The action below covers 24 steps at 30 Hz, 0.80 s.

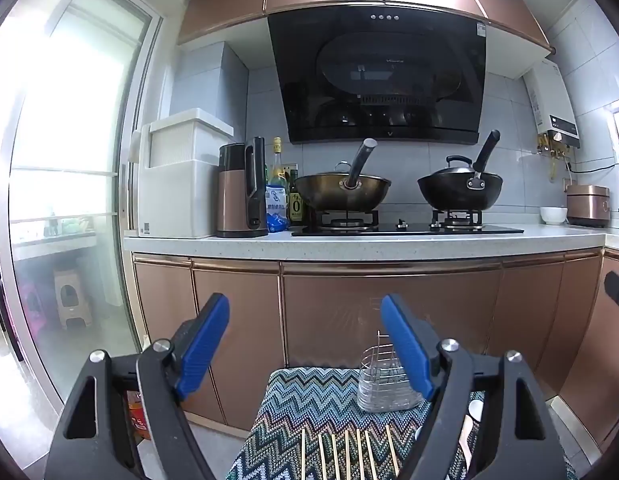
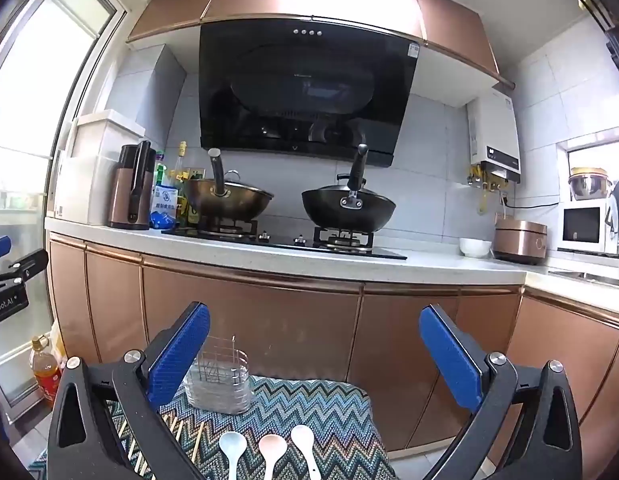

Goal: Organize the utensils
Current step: 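Lower both tools toward the chopsticks and spoons on the cloth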

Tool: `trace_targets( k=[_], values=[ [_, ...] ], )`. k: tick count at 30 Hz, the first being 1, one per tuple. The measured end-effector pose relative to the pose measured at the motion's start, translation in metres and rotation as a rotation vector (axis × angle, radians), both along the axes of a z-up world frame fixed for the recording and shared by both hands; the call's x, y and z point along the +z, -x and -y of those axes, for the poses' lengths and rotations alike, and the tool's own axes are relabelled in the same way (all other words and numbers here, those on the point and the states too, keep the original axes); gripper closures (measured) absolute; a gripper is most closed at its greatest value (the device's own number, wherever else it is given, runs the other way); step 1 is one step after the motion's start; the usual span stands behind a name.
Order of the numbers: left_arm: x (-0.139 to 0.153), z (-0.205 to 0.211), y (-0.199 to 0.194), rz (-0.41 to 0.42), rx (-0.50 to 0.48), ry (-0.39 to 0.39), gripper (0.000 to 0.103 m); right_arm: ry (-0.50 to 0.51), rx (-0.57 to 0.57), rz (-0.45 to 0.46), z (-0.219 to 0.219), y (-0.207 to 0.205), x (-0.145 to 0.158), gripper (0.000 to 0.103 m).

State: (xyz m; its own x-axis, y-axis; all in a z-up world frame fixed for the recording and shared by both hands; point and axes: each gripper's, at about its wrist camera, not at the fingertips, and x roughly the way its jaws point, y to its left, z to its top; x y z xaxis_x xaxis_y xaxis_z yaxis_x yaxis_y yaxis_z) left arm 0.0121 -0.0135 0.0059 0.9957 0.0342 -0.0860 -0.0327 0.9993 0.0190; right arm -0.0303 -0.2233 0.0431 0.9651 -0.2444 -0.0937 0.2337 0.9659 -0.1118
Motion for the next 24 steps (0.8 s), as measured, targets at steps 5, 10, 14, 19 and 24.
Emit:
trace_targets(
  k=[5, 10, 14, 19, 24],
  values=[
    [0.001, -0.001, -0.002, 0.002, 0.004, -0.004, 0.026, 0.001, 0.006, 0.007, -0.003, -0.002, 0.002, 0.000],
    [0.001, 0.000, -0.002, 0.010, 0.016, -0.012, 0.026, 0.004, 0.028, 0.011, -0.001, 0.000, -0.002, 0.000],
    [0.005, -0.001, -0.003, 0.022, 0.027, -0.013, 0.026, 0.002, 0.038, 0.021, 0.004, -0.003, 0.000, 0.000],
    [0.008, -0.003, -0.001, 0.048, 0.061, -0.015, 0.026, -0.009, 0.042, 0.045, 0.012, -0.009, 0.003, 0.000],
    [0.010, -0.004, -0.004, 0.060, 0.082, -0.017, 0.025, -0.019, 0.051, 0.073, -0.002, -0.008, 0.009, 0.000]
  ],
)
